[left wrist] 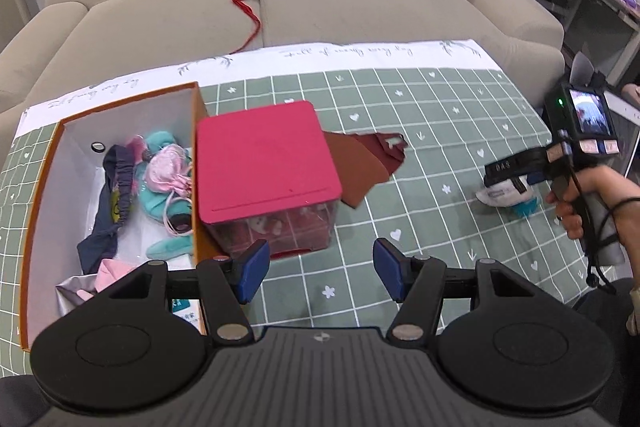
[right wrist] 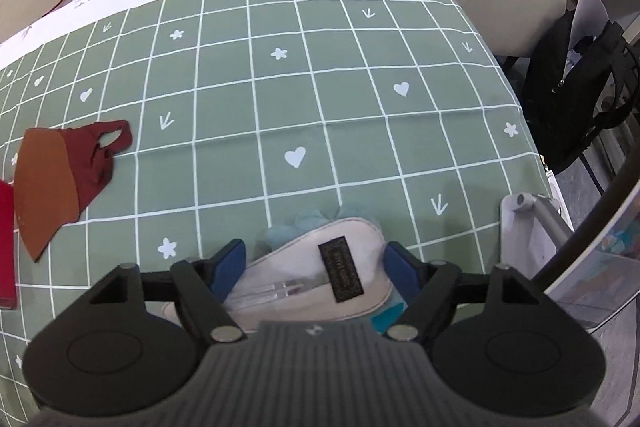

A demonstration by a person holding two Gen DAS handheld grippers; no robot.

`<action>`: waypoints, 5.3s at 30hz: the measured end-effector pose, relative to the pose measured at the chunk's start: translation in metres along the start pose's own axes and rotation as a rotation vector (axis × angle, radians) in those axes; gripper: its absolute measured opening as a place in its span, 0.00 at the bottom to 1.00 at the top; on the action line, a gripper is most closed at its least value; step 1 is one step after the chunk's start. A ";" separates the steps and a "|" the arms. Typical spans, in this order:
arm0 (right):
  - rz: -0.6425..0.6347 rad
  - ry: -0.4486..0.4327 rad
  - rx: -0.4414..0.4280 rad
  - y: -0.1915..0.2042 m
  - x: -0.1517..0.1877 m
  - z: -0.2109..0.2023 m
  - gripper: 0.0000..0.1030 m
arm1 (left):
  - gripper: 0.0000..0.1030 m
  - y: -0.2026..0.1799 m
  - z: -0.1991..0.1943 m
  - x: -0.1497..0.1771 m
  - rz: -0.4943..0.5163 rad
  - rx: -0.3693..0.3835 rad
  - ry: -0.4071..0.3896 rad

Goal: Organize soft objects
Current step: 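Move the right tool to the white plush slipper and grasp it, then grasp the brown-maroon felt bag with the left tool while the right tool holds the slipper, then carry the felt bag and slipper over the white box with both tools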

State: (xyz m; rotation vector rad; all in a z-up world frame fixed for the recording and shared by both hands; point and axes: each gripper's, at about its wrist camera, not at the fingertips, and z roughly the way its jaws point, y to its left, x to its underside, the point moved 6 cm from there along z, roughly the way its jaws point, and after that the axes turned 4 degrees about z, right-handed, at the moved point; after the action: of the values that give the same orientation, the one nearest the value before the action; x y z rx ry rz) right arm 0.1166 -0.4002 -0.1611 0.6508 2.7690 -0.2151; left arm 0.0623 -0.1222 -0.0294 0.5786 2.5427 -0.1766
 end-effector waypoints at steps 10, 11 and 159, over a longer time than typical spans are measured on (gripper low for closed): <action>-0.181 -0.043 -0.038 0.001 0.001 -0.021 0.75 | 0.68 -0.007 0.003 0.002 0.020 0.023 0.017; -0.203 -0.036 -0.040 0.001 0.003 -0.021 0.77 | 0.68 -0.006 0.003 0.003 0.015 0.024 0.018; 0.192 -0.110 -0.236 0.025 -0.053 -0.025 0.36 | 0.10 -0.048 0.161 -0.167 0.363 -0.137 0.279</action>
State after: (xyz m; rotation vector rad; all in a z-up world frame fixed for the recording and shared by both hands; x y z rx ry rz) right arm 0.1674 -0.3947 -0.1225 0.8080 2.5536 0.1116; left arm 0.2452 -0.2641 -0.0800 1.0569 2.6268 0.2208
